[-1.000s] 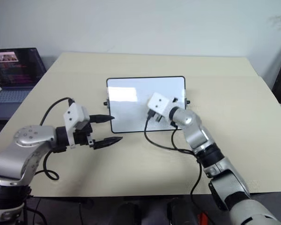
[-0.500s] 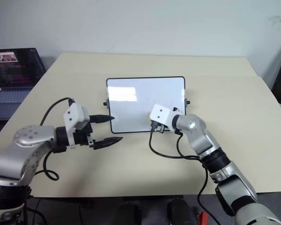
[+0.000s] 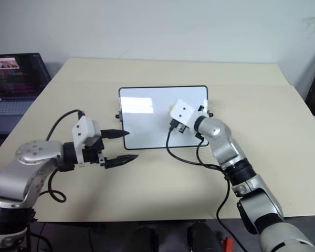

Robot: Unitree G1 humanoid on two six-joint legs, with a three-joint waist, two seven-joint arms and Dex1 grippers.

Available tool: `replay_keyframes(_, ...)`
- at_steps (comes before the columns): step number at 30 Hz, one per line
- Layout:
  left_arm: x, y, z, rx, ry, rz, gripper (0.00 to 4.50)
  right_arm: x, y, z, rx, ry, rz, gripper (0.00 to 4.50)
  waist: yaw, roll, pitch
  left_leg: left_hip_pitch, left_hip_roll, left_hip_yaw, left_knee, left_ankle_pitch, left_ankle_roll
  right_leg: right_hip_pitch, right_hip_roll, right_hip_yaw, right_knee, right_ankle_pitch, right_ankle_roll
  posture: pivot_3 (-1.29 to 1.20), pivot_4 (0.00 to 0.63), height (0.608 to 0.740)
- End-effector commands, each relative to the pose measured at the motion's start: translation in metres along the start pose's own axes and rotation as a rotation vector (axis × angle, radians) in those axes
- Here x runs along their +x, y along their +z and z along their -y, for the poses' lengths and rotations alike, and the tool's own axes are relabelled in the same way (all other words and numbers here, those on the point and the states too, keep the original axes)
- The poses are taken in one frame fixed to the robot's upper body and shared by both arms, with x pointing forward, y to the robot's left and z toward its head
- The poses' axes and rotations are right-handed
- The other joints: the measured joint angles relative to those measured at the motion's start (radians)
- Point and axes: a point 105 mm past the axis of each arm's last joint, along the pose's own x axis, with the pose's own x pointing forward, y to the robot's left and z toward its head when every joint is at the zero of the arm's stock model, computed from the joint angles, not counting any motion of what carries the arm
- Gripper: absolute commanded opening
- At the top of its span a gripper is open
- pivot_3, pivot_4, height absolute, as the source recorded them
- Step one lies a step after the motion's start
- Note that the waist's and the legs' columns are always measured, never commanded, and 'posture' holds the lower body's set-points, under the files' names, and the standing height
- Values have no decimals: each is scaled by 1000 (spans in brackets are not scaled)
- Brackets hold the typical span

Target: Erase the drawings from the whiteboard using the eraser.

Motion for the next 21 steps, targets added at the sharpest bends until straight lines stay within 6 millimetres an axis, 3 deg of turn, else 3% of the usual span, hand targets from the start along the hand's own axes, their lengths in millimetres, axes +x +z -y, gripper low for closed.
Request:
replay_keyframes(1, 5, 14, 6, 47, -46, 36, 4500, -18, 13, 19, 109, -103, 75, 1173, 0, 0, 0, 0, 0, 0, 0, 0, 0, 0, 0, 0, 0, 0, 0, 0, 150, 740)
replay_keyframes(6, 12, 20, 11, 64, -90, 60, 4500, -58, 22, 31, 249, -160, 143, 1171, 4, 1, 1, -4, 0, 0, 0, 0, 0, -3, 0, 0, 0, 0, 0, 0, 150, 740)
replay_keyframes(11, 24, 28, 16, 72, -133, 103, 4500, -93, -4, 8, 284, -123, 27, 1171, 7, 1, 1, -5, 0, -1, 0, -1, -2, -3, -1, -1, -3, 0, 0, 0, 150, 740)
replay_keyframes(16, 32, 26, 18, 102, -170, 96, 4500, -106, -20, -23, 316, -65, -54, 1171, -4, 1, 1, -5, -1, 0, -1, -2, -2, -3, 0, 0, -4, -2, 3, 0, 150, 740)
replay_keyframes(21, 34, 24, 15, 109, -169, 82, 4500, -105, -20, -27, 312, -57, -66, 1171, -6, 1, 1, -4, -1, 0, 0, -2, -2, -3, 2, 0, -2, -2, 3, 0, 150, 740)
